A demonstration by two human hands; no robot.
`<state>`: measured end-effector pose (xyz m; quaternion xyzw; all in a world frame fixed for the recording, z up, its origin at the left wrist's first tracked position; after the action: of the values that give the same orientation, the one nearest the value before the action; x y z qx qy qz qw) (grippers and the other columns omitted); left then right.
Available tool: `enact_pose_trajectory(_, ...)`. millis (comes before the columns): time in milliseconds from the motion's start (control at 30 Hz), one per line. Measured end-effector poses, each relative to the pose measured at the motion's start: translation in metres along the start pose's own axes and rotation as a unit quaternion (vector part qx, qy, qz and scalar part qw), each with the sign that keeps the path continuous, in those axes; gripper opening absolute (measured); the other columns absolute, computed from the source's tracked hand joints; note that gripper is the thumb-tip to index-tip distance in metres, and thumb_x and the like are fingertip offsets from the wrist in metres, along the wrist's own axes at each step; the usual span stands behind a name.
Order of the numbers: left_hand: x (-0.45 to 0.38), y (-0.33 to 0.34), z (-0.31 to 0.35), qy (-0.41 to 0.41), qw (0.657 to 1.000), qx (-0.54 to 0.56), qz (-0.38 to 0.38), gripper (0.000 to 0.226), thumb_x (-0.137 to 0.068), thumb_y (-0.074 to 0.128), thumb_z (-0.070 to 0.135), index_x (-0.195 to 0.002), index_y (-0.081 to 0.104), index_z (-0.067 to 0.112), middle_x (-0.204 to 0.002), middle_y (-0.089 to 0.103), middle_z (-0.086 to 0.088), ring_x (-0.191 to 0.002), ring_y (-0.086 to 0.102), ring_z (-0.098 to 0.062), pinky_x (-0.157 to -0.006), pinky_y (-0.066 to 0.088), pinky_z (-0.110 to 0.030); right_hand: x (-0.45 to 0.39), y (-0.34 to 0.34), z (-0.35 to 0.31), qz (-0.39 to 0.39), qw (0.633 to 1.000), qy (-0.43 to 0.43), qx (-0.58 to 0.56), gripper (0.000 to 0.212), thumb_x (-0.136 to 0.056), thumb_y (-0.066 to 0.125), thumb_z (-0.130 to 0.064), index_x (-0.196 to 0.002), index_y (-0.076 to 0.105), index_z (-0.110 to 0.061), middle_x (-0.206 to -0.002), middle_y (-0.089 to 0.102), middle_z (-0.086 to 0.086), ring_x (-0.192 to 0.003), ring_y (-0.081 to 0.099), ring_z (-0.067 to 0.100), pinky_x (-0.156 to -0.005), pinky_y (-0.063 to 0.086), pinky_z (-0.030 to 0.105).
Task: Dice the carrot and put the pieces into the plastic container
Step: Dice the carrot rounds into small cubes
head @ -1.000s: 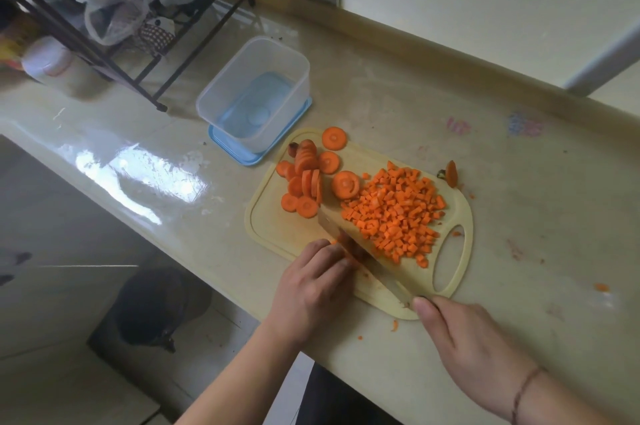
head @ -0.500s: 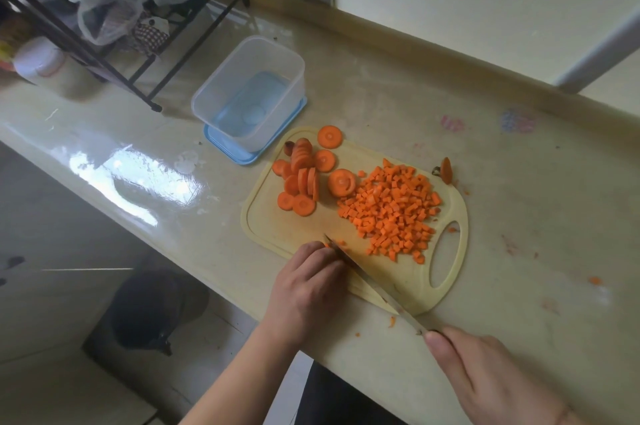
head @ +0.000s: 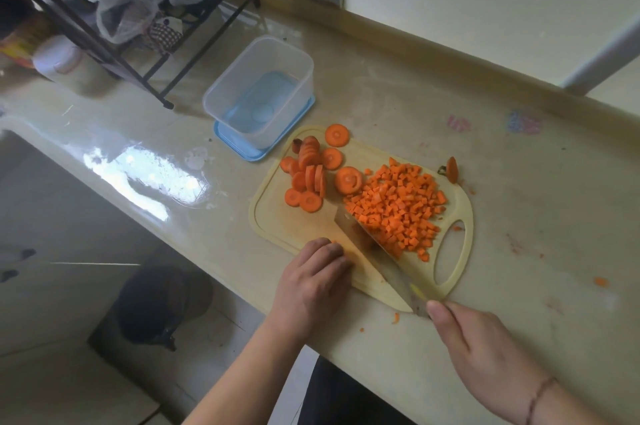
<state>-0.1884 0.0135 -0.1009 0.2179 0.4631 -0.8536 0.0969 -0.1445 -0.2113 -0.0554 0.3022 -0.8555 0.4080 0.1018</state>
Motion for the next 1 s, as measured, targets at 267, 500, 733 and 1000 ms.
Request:
enact_pose_trajectory(267,0.005,-0.004,-0.001,-0.011,1.000,0.021,0.014,0.017,-0.097,0.068,0.015,-0.099,0.077,0.000,-0.104,0.069,-0.013,-0.103,0.062,-0.029,-0.092,0.053,-0.033,0.004,-0.001,-0.009,-0.021,0.999,-0.028,0.014,0.085,-0.077,0.007,-0.083,-0.075,0.058,-0.014,-0.066,0.064,0.003,-0.062,0.058,0.009,-0.064,0.045,0.035)
enact_pose_trajectory(500,0.008,-0.003,-0.003,-0.014,1.000,0.025,0.012,0.024,-0.102,0.060,0.017,-0.101,0.076,-0.001,-0.106,0.071,-0.012,-0.106,0.060,-0.026,-0.093,0.052,-0.030,0.013,0.002,-0.006,-0.038,0.998,-0.019,0.036,0.091,-0.071,0.000,-0.088,-0.080,0.058,-0.019,-0.069,0.066,-0.002,-0.067,0.061,0.008,-0.068,0.048,0.035)
enact_pose_trajectory(733,0.008,-0.002,-0.005,-0.029,0.999,0.034,0.010,0.020,-0.099,0.064,0.016,-0.099,0.077,0.001,-0.107,0.072,-0.011,-0.105,0.065,-0.028,-0.092,0.055,-0.034,0.017,0.011,-0.001,-0.057,0.996,0.003,0.073,0.098,-0.061,-0.016,-0.090,-0.078,0.052,-0.022,-0.067,0.062,-0.001,-0.070,0.060,0.014,-0.068,0.046,0.034)
enact_pose_trajectory(1000,0.008,-0.003,-0.005,-0.032,0.999,0.029,0.006,0.011,-0.089,0.076,0.007,-0.098,0.077,0.002,-0.105,0.071,-0.010,-0.101,0.065,-0.028,-0.089,0.055,-0.035,-0.008,0.014,-0.018,-0.027,0.998,-0.035,0.045,0.085,-0.075,-0.003,-0.084,-0.074,0.055,-0.021,-0.063,0.060,0.001,-0.065,0.058,0.013,-0.065,0.045,0.036)
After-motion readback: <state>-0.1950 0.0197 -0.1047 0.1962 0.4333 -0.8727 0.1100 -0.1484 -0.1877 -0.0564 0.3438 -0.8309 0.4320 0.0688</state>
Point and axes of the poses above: each hand's wrist, its own x-axis away from the middle knuckle, its own y-axis out of the palm, z = x × y, the point moved 5 cm from there along -x, towards the middle knuckle
